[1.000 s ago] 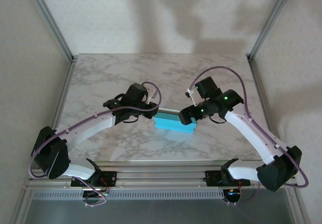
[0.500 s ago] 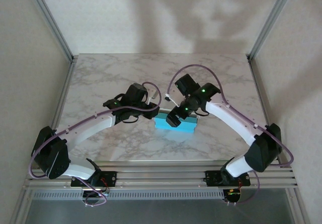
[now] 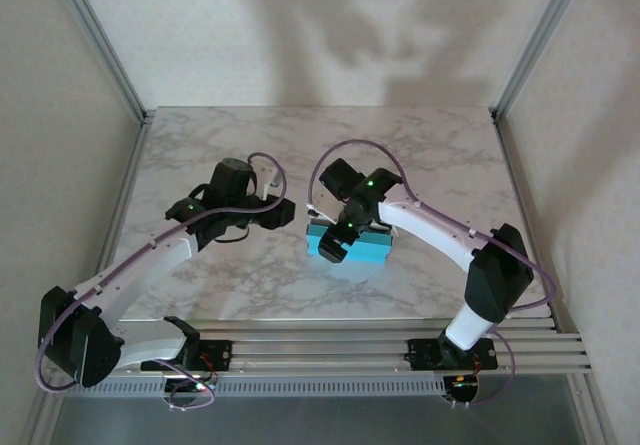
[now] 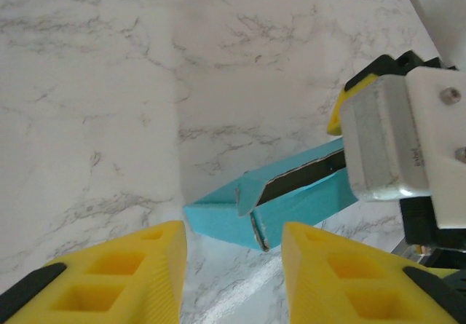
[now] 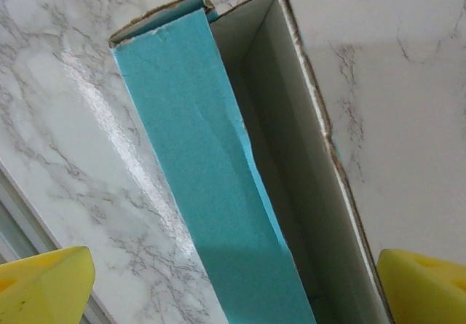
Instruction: Fold the paper box
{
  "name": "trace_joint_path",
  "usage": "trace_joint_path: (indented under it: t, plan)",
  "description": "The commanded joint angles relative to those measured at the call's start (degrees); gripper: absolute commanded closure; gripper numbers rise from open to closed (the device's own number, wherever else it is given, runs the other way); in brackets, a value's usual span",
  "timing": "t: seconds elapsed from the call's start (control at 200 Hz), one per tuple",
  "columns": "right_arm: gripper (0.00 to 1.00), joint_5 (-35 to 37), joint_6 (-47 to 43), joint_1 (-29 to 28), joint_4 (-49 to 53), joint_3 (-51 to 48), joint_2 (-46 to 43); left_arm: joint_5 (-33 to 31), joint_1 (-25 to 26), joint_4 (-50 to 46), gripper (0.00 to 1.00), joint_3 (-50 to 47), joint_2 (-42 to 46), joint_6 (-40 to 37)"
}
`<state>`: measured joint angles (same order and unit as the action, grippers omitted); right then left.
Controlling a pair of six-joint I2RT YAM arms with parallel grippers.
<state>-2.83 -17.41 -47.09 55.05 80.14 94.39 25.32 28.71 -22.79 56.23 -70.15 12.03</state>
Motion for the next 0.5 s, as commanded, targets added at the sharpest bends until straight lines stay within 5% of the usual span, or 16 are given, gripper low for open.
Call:
trace_joint_path:
  t: [0.0, 0.21, 0.491]
  plan:
    - [0.02, 2.9, -0.7, -0.8, -0.5, -0.8, 0.3, 3.0, -0.7, -0.9, 0.61, -1.9, 0.4, 0.1]
    - [0.29, 3.4, -0.1, -1.7, -1.0, -1.6, 0.3, 4.7, -0.9, 1.2, 0.62, -3.2, -1.0, 0.3]
    - [0.33, 3.4, 1.1, -1.9, -2.0, -3.3, 0.7, 8.4, -1.0, 4.6, 0.70, -4.0, -2.1, 1.6]
